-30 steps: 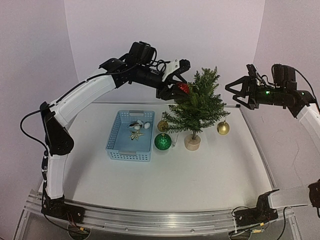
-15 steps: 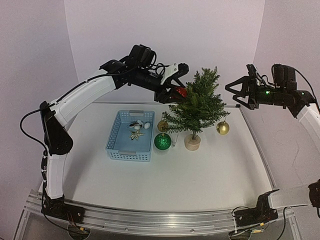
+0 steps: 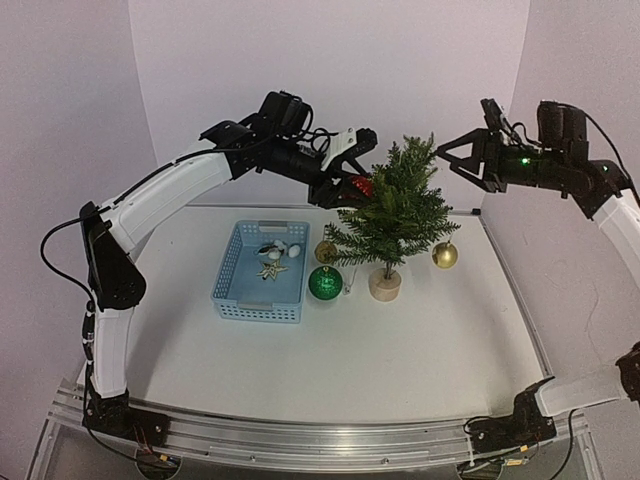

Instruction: Decorate the small christmas tree

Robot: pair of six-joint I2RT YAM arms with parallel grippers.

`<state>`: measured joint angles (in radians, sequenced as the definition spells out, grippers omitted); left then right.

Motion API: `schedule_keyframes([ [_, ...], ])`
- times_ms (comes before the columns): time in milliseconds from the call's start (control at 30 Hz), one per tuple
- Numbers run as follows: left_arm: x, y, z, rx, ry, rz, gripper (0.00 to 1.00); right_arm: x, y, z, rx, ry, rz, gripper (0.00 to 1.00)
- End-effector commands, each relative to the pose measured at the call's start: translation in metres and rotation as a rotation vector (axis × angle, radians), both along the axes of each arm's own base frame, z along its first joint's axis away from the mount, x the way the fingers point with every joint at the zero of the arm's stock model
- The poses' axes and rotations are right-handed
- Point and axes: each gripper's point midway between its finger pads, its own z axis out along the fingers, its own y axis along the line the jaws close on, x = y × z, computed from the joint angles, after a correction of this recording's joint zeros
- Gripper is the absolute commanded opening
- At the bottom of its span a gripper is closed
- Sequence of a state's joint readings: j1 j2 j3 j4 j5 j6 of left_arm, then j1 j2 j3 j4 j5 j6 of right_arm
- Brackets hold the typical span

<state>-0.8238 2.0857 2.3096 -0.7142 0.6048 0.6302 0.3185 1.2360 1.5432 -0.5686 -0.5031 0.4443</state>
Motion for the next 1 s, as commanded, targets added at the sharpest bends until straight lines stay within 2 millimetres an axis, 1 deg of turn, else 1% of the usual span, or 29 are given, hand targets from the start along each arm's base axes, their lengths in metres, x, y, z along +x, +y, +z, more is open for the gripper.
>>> schedule_keyframes([
  [0,-0.011,0.012,0.051,-0.081,-0.077,0.005,0.43,0.002,0.020,0.029,-0.075,-0.113,-0.090,0.64],
  [67,-0.011,0.013,0.051,-0.078,-0.079,0.008,0.43,0.005,0.028,0.022,-0.128,-0.128,-0.129,0.60],
  [100,-0.012,0.013,0.052,-0.079,-0.078,0.008,0.43,0.006,0.035,0.017,-0.156,-0.136,-0.126,0.57],
  [200,-0.012,0.013,0.056,-0.088,-0.074,0.009,0.43,0.002,0.071,0.010,-0.249,-0.204,-0.063,0.55],
  [233,-0.012,0.013,0.056,-0.089,-0.073,0.009,0.43,0.003,0.078,0.010,-0.278,-0.229,-0.065,0.54],
  [300,-0.012,0.012,0.056,-0.089,-0.075,0.010,0.43,0.014,0.085,0.006,-0.315,-0.241,-0.086,0.50],
  [433,-0.011,0.013,0.056,-0.089,-0.073,0.010,0.43,0.028,0.094,0.004,-0.327,-0.238,-0.096,0.39],
  [533,-0.012,0.012,0.057,-0.094,-0.070,0.007,0.42,0.032,0.093,0.000,-0.336,-0.231,-0.116,0.38],
  [600,-0.012,0.012,0.058,-0.094,-0.069,0.006,0.42,0.032,0.095,-0.001,-0.339,-0.235,-0.108,0.36],
  [733,-0.012,0.012,0.056,-0.091,-0.067,0.006,0.42,0.024,0.101,-0.004,-0.330,-0.229,-0.052,0.33],
  [800,-0.012,0.012,0.057,-0.093,-0.065,0.004,0.42,0.022,0.095,-0.005,-0.330,-0.226,-0.063,0.28],
  [967,-0.013,0.011,0.057,-0.095,-0.063,-0.001,0.42,0.017,0.097,-0.010,-0.323,-0.209,-0.044,0.27],
])
